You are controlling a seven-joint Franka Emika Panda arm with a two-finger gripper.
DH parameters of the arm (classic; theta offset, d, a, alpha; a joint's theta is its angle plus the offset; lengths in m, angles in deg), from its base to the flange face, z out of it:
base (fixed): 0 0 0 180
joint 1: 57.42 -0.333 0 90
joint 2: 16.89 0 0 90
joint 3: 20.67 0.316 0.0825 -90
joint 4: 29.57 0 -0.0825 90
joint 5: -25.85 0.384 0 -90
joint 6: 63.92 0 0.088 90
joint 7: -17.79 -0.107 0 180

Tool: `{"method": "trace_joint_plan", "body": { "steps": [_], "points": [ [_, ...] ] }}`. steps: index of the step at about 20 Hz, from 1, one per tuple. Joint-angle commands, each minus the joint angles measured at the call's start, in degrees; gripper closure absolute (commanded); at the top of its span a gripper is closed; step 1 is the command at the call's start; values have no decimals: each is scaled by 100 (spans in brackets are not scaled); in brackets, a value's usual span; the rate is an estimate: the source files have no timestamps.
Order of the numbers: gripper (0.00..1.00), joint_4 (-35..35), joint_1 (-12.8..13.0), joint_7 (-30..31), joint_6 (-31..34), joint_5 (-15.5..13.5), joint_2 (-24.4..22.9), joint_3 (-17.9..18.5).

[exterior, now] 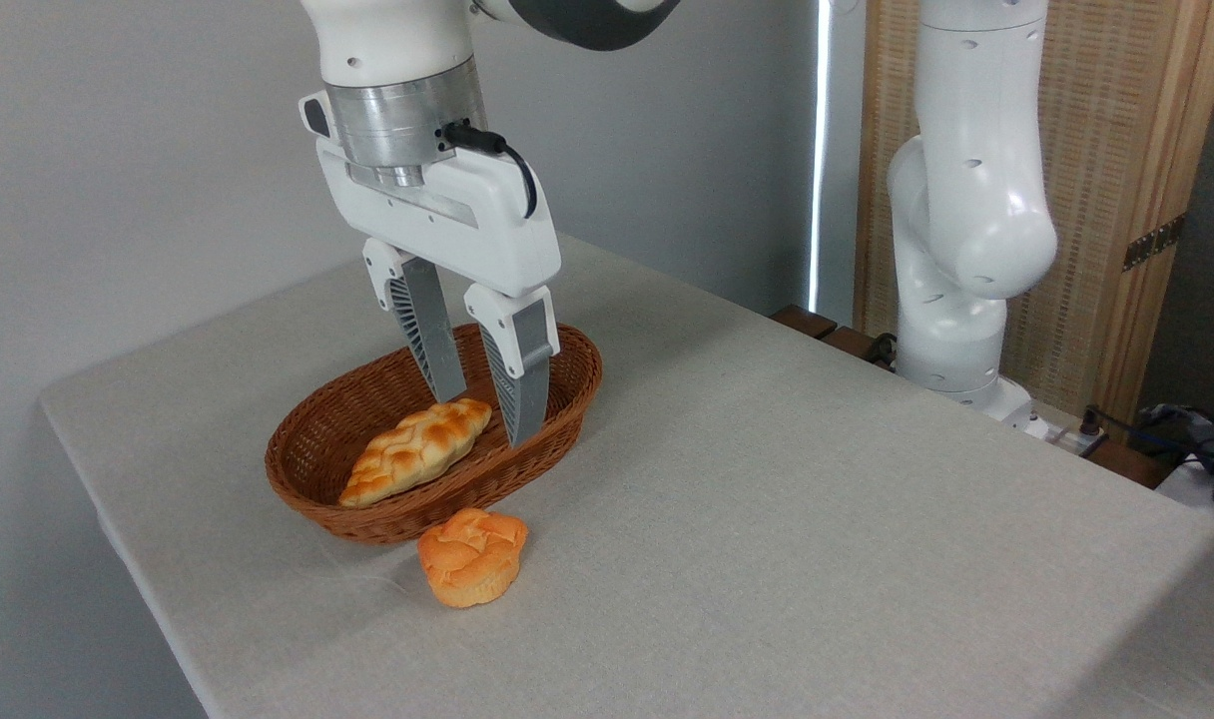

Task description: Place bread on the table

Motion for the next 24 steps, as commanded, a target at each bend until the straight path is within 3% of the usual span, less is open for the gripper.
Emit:
{"method": "trace_joint_plan", "body": {
  "steps": [1, 4, 6, 7, 11, 14, 24],
  "points": [
    [0, -57, -1309, 89, 173, -21, -48, -1298],
    [0, -57, -1890, 71, 173, 59, -110, -1843],
    [0, -57, -2504, 71, 173, 198, -118, -2501],
    [0, -57, -2672, 62, 173, 321, -118, -2713],
    [0, -48, -2753, 27, 278, 489, -118, -2846],
    [0, -39, -2999, 18, 279, 498, -162, -3093],
    [0, -39, -2982, 422, 313, 402, -171, -3058]
  ]
}}
